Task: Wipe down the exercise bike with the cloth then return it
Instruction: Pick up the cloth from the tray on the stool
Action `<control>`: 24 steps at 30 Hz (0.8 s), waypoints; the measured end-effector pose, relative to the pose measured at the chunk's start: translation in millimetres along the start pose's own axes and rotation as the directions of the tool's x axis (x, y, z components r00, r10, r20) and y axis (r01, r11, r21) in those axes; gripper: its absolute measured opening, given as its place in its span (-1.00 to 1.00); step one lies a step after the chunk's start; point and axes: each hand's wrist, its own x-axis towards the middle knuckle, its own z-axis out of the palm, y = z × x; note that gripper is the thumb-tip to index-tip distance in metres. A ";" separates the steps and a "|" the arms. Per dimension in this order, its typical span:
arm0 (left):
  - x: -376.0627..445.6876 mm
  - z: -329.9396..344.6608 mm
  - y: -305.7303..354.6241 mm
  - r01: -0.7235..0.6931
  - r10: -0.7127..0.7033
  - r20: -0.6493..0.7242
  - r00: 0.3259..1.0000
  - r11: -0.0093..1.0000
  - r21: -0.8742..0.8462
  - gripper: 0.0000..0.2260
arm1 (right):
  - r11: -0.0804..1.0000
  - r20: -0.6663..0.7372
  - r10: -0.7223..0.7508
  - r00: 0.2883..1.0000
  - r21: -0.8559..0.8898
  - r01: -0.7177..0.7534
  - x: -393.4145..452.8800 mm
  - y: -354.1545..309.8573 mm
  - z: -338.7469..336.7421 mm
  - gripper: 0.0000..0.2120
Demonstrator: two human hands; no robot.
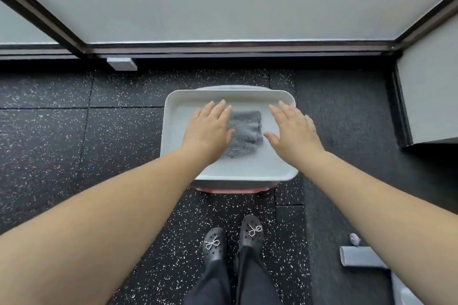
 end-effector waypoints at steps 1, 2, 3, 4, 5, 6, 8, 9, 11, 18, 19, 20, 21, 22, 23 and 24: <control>1.7 7.9 2.4 -0.022 0.023 0.033 0.999 1.000 -0.012 -0.46 | 0.999 0.016 -0.001 1.000 -0.039 0.002 -0.1 2.2 7.8 -0.37; 4.8 14.0 4.3 -0.037 0.040 0.053 0.998 0.998 -0.046 -0.46 | 0.998 0.031 -0.008 0.999 -0.069 0.010 2.0 4.6 14.0 -0.36; 6.4 21.6 7.2 -0.051 0.055 0.074 0.996 0.997 -0.056 -0.46 | 0.996 0.046 -0.004 0.999 -0.087 0.008 2.6 8.7 22.8 -0.33; 7.5 27.8 11.0 -0.068 0.075 0.098 0.992 0.995 -0.069 -0.46 | 0.996 0.065 -0.001 0.998 -0.093 0.007 2.0 11.9 30.4 -0.31; 10.2 33.5 15.1 -0.074 0.083 0.116 0.990 0.994 -0.082 -0.46 | 0.996 0.074 0.002 0.997 -0.093 0.005 3.1 14.6 36.7 -0.28; 12.6 38.9 18.6 -0.082 0.093 0.129 0.987 0.992 -0.091 -0.46 | 0.995 0.085 0.000 0.996 -0.098 0.008 4.2 17.0 41.6 -0.25; 17.9 47.1 21.3 -0.081 0.090 0.135 0.987 0.994 -0.074 -0.44 | 0.994 0.097 0.000 0.995 -0.109 0.011 8.3 22.2 47.9 -0.22; 20.0 50.9 21.5 -0.079 0.085 0.138 0.987 0.996 -0.050 -0.42 | 0.994 0.108 -0.001 0.994 -0.112 0.013 9.6 23.3 50.2 -0.20; 23.6 55.3 20.2 -0.077 0.075 0.156 0.985 0.997 0.006 -0.40 | 0.993 0.120 -0.005 0.993 -0.119 0.020 12.1 24.5 55.0 -0.18; 18.6 50.5 19.1 -0.069 0.065 0.093 0.994 0.997 0.040 -0.56 | 0.990 0.117 -0.001 0.993 -0.138 0.017 14.3 24.5 59.0 -0.18; 17.4 49.4 18.8 -0.081 0.077 0.079 0.994 0.996 0.045 -0.60 | 0.990 0.116 -0.001 0.993 -0.137 0.017 14.1 24.4 58.9 -0.18; 16.9 48.5 17.9 -0.095 0.091 0.079 0.993 0.994 0.047 -0.64 | 0.991 0.120 0.000 0.993 -0.136 0.016 13.9 24.4 58.8 -0.18; 17.3 46.1 17.1 -0.097 0.094 0.093 0.991 0.995 0.027 -0.67 | 0.990 0.131 -0.001 0.991 -0.137 0.019 13.4 23.8 58.1 -0.18; 19.1 43.4 16.1 -0.073 0.076 0.104 0.992 0.997 -0.034 -0.70 | 0.991 0.143 -0.001 0.990 -0.132 0.020 12.7 23.2 56.7 -0.19; 21.1 39.1 14.6 -0.022 0.036 0.114 0.993 0.993 -0.120 -0.73 | 0.992 0.152 -0.002 0.988 -0.122 0.021 11.6 22.4 54.7 -0.20; 22.6 33.6 13.2 0.040 -0.015 0.120 0.993 0.976 -0.212 -0.76 | 0.994 0.153 -0.001 0.988 -0.106 0.018 10.0 21.0 51.0 -0.21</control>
